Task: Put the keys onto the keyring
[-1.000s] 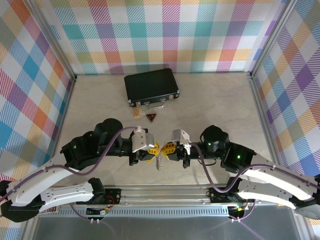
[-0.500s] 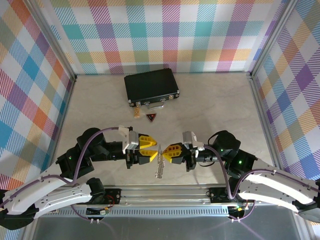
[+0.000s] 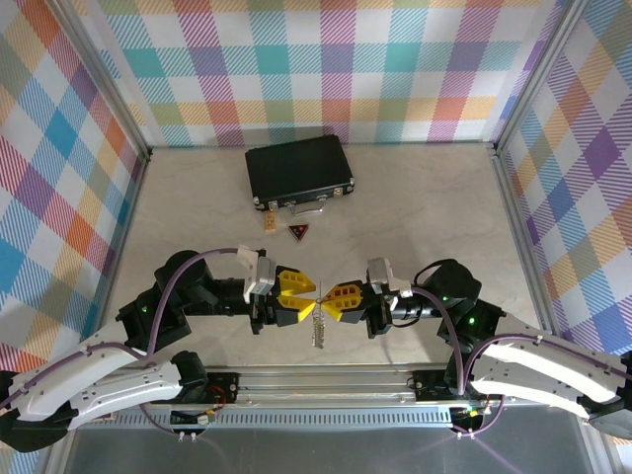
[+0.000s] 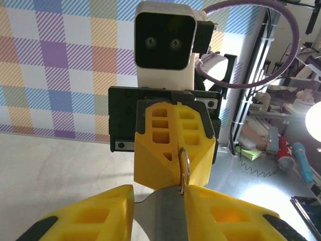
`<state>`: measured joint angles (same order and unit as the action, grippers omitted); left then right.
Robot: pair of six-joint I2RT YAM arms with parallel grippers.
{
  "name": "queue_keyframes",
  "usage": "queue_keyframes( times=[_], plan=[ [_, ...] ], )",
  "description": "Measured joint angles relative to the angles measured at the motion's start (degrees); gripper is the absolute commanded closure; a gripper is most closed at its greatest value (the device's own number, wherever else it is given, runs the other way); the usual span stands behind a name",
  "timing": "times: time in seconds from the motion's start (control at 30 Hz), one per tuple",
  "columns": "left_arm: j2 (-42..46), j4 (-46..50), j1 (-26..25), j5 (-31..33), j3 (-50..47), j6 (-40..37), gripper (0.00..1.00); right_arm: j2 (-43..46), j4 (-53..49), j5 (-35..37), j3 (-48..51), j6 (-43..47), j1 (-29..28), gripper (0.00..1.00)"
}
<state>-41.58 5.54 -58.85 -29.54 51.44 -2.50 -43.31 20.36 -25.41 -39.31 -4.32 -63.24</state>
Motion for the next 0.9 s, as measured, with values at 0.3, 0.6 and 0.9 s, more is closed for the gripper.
queue_keyframes(
  times=[0.3, 0.6, 0.9],
  plan=[
    [-1.1, -1.7, 0.0, -1.6, 0.0, 0.5, 0.72, 0.0, 0.6, 0.3, 0.3, 0.0, -0.1, 1.00],
    [-1.9, -2.6, 0.0, -2.0, 0.0, 1.7, 0.83, 0.0, 0.6, 0.9, 1.1, 0.0, -0.1, 1.00],
    [-1.9, -2.7, 0.0, -2.4, 0.0, 1.6, 0.82, 0.0, 1.4, 1.3, 2.1, 0.0, -0.1, 1.00]
  ],
)
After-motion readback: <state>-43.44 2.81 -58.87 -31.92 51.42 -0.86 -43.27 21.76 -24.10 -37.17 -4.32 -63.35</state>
